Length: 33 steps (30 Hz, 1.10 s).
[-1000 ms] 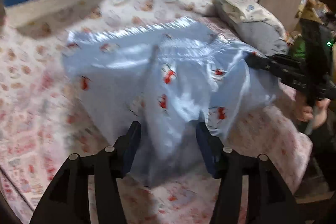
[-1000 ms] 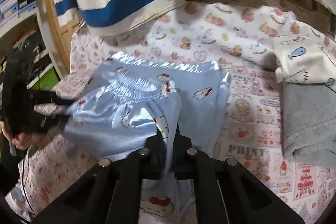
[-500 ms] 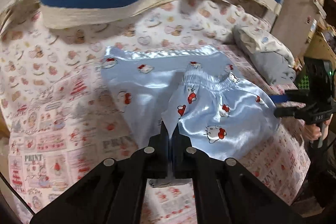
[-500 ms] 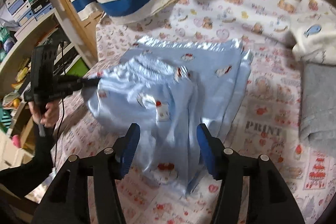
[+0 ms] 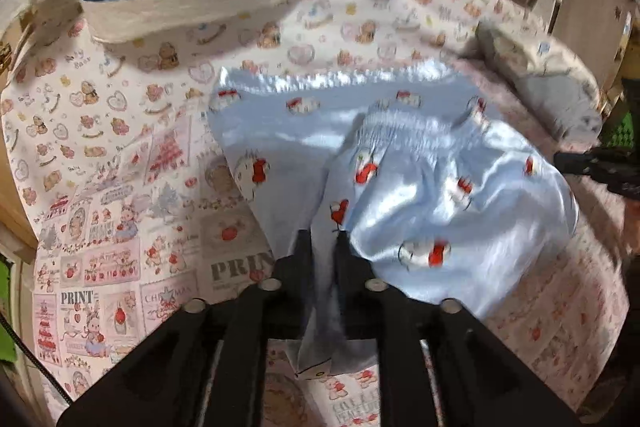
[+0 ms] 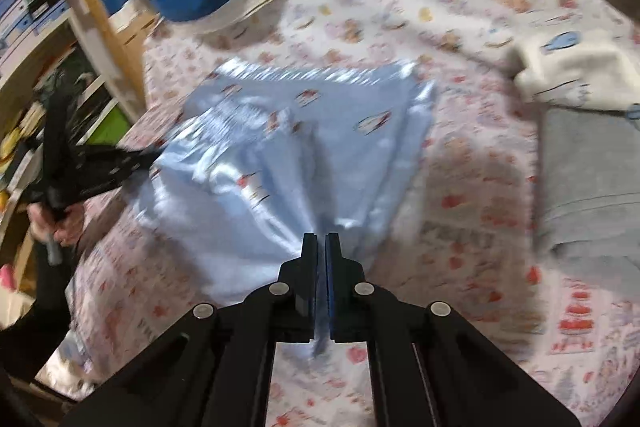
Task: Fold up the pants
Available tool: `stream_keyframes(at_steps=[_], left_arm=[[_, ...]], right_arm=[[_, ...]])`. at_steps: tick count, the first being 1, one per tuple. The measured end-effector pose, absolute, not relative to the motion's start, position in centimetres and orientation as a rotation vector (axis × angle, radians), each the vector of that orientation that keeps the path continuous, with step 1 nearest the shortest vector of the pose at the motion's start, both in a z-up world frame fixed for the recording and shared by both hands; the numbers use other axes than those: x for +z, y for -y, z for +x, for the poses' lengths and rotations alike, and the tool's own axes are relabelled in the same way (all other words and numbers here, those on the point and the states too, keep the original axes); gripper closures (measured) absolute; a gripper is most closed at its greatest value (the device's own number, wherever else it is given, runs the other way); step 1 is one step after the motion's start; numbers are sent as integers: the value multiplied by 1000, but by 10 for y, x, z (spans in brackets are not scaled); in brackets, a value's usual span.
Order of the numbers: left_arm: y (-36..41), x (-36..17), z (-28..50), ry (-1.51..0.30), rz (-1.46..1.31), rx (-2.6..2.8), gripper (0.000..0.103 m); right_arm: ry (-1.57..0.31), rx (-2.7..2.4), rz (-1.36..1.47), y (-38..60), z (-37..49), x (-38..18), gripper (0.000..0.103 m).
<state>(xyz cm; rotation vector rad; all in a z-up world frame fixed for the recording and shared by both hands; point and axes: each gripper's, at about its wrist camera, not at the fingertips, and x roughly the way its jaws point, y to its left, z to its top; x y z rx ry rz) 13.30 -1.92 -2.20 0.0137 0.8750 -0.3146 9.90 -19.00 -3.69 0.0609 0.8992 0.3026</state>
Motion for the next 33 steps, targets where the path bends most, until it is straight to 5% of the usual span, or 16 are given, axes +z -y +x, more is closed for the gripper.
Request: stream_keyframes(at_steps=[2, 5, 13, 16, 18, 20, 28, 31, 33], left_arm=[[15, -12, 129, -823, -16, -323, 59], [11, -3, 128, -747, -17, -286, 45], [6, 0, 128, -630, -15, -177, 43], [7, 9, 115, -509, 22, -131, 31], [4, 16, 109, -453, -2, -141, 24], [-1, 20, 106, -419, -39, -161, 22], [8, 23, 95, -339, 2, -135, 20], [17, 22, 90, -314, 24, -147, 20], [25, 20, 88, -311, 53, -169, 20]], right_arm=[[-892, 291, 84, 195, 101, -37, 99], [-836, 228, 86, 197, 100, -35, 99], [-601, 91, 66, 200, 86, -15, 99], [-523, 100, 45, 198, 76, -5, 98], [-492, 96, 34, 197, 71, -2, 83], [-465, 84, 40, 195, 69, 0, 41], [-421, 26, -17, 188, 66, 1, 34], [-376, 31, -38, 184, 60, 4, 18], [-345, 26, -46, 182, 55, 6, 16]])
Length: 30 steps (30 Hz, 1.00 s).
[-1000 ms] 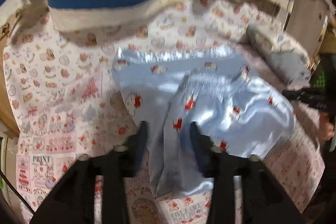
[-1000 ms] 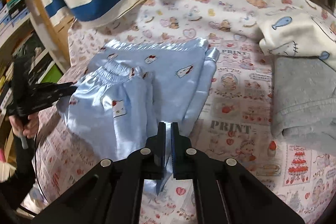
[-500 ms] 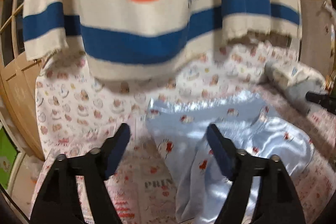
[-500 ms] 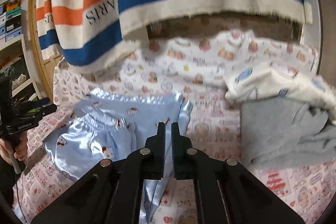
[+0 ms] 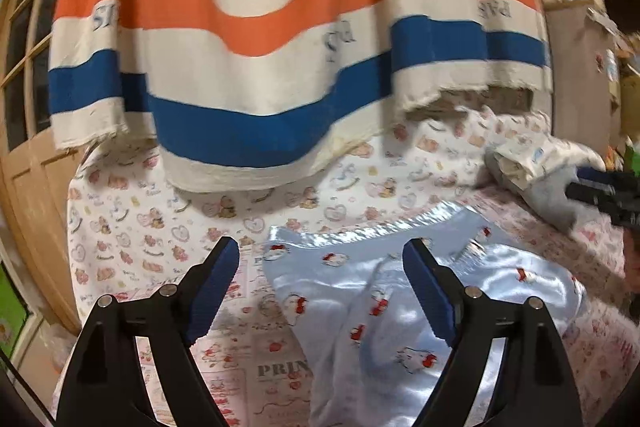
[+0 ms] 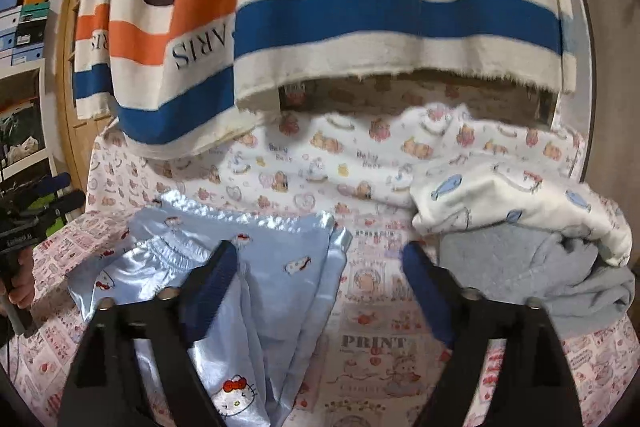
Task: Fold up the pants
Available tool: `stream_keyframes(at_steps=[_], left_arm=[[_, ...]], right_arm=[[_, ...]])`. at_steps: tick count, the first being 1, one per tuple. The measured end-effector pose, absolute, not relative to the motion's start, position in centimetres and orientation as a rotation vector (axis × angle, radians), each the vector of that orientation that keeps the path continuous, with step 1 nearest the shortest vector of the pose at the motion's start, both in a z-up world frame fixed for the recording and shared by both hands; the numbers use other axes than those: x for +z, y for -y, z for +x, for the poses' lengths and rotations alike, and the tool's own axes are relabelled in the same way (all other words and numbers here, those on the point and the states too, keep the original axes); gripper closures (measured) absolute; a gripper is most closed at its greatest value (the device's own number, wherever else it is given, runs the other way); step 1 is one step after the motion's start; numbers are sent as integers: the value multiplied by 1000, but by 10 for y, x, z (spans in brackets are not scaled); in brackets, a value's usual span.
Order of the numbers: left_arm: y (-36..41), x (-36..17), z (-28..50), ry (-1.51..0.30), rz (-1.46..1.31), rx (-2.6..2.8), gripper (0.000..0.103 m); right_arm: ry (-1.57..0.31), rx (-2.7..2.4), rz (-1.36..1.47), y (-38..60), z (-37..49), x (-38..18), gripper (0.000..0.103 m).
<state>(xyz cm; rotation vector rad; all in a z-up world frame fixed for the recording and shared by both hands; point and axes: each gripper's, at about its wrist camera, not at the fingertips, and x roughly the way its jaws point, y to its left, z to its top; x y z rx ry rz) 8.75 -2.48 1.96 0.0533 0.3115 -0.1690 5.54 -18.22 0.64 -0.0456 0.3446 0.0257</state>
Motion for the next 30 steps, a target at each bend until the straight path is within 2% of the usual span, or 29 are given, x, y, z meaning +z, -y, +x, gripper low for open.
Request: stream_keyframes(at_steps=[12, 19, 21, 25, 27, 28, 29, 30], left_arm=[[29, 17, 80, -251, 48, -130, 20], [27, 15, 91, -352, 32, -150, 18], [24, 19, 87, -369, 8, -183, 26], [27, 18, 74, -434, 37, -215, 51], [29, 9, 77, -541, 29, -260, 52], [31, 3, 80, -606, 31, -273, 55], [32, -2, 82, -649, 33, -282, 56], [32, -7, 82, -679, 35, -295, 56]], right_arm=[[-383, 46, -8, 184, 60, 1, 16], [-386, 88, -21, 180, 58, 2, 16], [-383, 95, -36, 179, 57, 5, 16], [-339, 140, -20, 185, 45, 19, 16], [-362, 186, 8, 187, 43, 21, 16], [-405, 207, 21, 187, 44, 20, 19], [-446, 218, 23, 186, 46, 17, 29], [-508, 250, 29, 184, 49, 11, 34]])
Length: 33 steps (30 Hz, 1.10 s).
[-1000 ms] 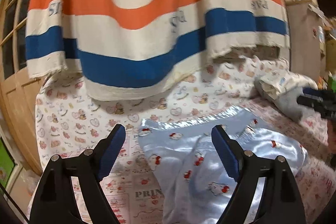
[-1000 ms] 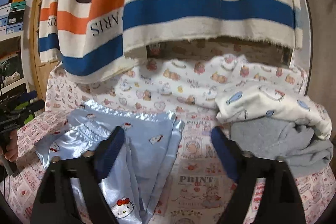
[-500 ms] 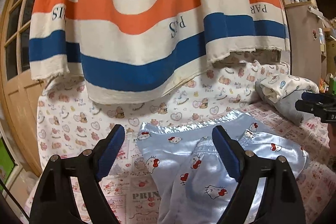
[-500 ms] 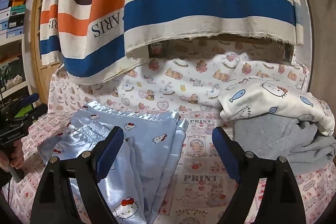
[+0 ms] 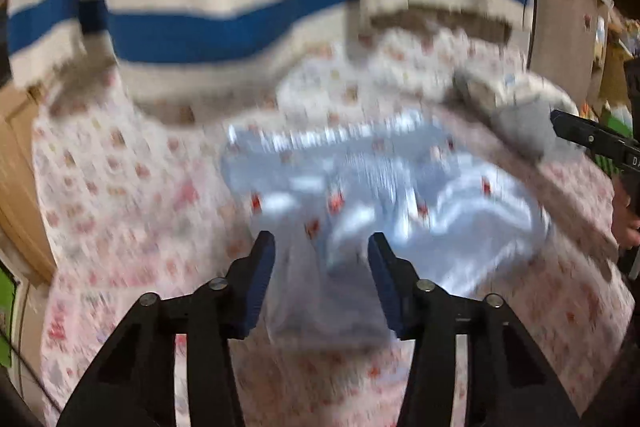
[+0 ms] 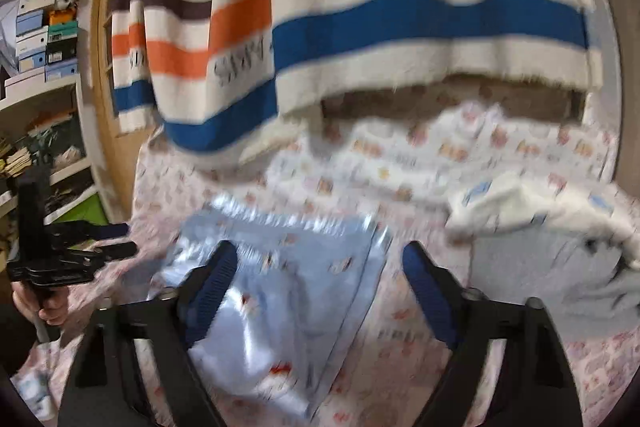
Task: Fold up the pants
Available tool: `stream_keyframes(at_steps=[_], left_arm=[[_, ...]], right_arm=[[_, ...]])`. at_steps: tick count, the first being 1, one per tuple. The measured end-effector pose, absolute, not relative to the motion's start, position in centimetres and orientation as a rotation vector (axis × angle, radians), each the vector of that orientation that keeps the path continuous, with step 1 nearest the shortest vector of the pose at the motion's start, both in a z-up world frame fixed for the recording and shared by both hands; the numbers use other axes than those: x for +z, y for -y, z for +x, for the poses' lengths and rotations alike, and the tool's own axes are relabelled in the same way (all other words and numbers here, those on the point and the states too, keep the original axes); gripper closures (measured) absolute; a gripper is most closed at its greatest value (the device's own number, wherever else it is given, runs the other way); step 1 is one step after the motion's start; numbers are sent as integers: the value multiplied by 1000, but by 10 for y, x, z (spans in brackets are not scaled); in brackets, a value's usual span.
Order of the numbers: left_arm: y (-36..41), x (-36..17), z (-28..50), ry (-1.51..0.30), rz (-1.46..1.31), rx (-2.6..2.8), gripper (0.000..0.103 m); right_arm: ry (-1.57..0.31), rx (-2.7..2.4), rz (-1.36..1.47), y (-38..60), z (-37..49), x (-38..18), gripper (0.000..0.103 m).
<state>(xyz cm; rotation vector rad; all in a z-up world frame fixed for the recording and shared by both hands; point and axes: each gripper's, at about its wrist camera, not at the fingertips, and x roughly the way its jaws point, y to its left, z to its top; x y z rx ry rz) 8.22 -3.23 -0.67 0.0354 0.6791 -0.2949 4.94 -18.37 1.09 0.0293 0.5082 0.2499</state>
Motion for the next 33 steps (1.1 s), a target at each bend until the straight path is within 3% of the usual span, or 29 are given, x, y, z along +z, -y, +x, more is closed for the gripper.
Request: stream_keyframes(at_steps=[2, 7, 9, 10, 12, 13, 14, 16, 33], left_arm=[[32, -13, 81, -702, 53, -291, 56], [39, -31, 83, -750, 101, -257, 56], [43, -35, 80, -750, 116, -280, 56], [45, -36, 79, -756, 125, -285, 58], [44, -38, 80, -763, 126, -280, 89], [43, -38, 81, -766, 118, -287, 101], [42, -37, 79, -758, 103, -303, 102], [41, -32, 73, -724, 103, -299, 102], [32, -19, -39, -681, 98, -376, 102]], right_arm=[[-600, 332, 56, 180, 53, -3, 39], [-709, 368, 15, 168, 59, -27, 39], [-749, 377, 7, 166, 60, -33, 44], [-777, 380, 2, 165, 62, -37, 52], [-808, 378, 8, 166, 63, -43, 67], [-811, 373, 26, 168, 63, -45, 80], [-814, 372, 47, 170, 64, -46, 92], [-811, 360, 68, 173, 65, -47, 101], [-668, 407, -63, 138, -76, -16, 103]])
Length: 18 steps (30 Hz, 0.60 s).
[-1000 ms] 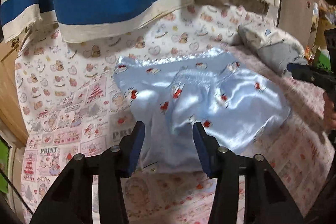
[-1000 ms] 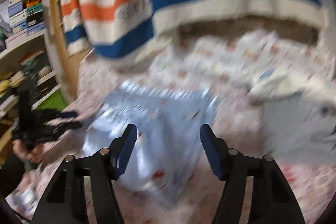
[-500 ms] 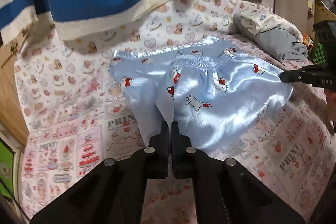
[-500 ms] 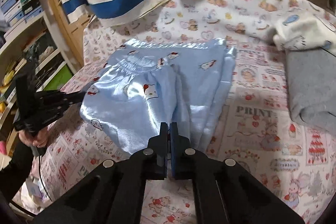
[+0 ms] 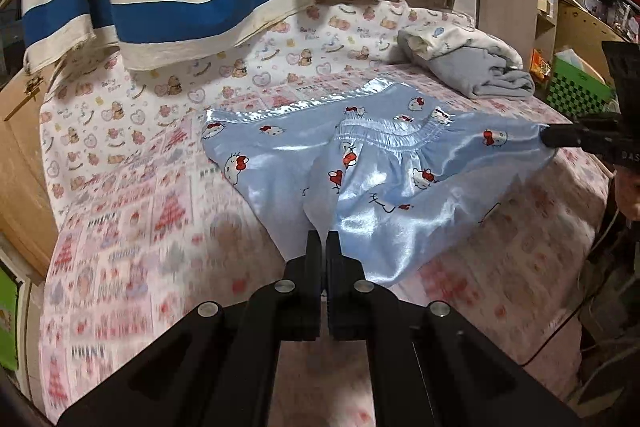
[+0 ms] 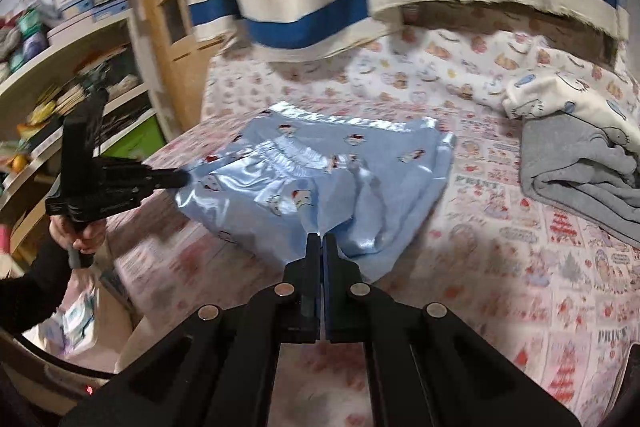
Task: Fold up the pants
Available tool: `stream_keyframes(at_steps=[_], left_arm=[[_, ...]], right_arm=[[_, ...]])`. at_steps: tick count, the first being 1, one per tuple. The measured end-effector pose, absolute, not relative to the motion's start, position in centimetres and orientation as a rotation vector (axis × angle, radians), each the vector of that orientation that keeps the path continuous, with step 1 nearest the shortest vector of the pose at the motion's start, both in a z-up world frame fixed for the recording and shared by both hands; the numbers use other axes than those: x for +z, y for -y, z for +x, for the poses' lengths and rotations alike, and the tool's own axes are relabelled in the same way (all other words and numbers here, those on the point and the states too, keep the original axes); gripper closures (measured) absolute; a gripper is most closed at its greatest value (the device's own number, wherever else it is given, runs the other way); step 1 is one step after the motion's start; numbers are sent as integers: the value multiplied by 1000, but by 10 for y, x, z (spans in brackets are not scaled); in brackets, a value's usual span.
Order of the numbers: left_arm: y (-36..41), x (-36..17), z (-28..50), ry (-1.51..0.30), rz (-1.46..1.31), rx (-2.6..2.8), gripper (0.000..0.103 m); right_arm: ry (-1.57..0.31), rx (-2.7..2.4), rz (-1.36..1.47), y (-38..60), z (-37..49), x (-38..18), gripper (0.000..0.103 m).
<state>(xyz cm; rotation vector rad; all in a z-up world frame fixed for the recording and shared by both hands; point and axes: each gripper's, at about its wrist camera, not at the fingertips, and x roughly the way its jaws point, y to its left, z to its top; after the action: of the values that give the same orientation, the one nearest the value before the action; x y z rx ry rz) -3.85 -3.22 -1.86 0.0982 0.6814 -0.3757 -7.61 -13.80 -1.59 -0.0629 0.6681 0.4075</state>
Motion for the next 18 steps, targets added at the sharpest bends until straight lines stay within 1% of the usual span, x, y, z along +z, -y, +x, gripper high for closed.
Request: stream_keyframes(at_steps=[1, 2, 4, 5, 6, 7, 8, 10, 12, 14, 15, 16, 18], left_arm=[[31, -20, -43, -683, 96, -374, 101], [30, -22, -47, -685, 100, -364, 97], [29, -25, -56, -651, 129, -325, 96], [31, -26, -64, -597, 170, -298, 85], [33, -25, -71, -556, 202, -282, 77], [35, -24, -78, -525, 222, -277, 64], [37, -22, -83, -505, 230, -284, 62], [42, -18, -91, -491, 232, -310, 62], [50, -15, -96, -472, 244, -332, 62], [61, -15, -99, -464, 269, -362, 62], [66, -15, -98, -468, 279, -375, 62], [71, -16, -97, -480, 288, -386, 62], [81, -22, -90, -542, 315, -404, 61]], right_arm=[[-662, 396, -77, 136, -79, -17, 103], [-654, 378, -92, 135, -81, -19, 103], [-623, 287, -114, 137, -82, -21, 103], [-579, 206, -159, 137, -83, -20, 103], [-554, 180, -183, 138, -82, -18, 102], [-533, 166, -201, 139, -82, -16, 102], [-530, 177, -191, 142, -80, -11, 102], [-534, 230, -137, 145, -81, -5, 100], [-535, 275, -119, 141, -83, -1, 95], [-533, 293, -152, 130, -84, -1, 84], [-532, 292, -175, 124, -84, -3, 81], [-530, 292, -195, 119, -87, -4, 80], [-550, 300, -244, 109, -87, -6, 79]])
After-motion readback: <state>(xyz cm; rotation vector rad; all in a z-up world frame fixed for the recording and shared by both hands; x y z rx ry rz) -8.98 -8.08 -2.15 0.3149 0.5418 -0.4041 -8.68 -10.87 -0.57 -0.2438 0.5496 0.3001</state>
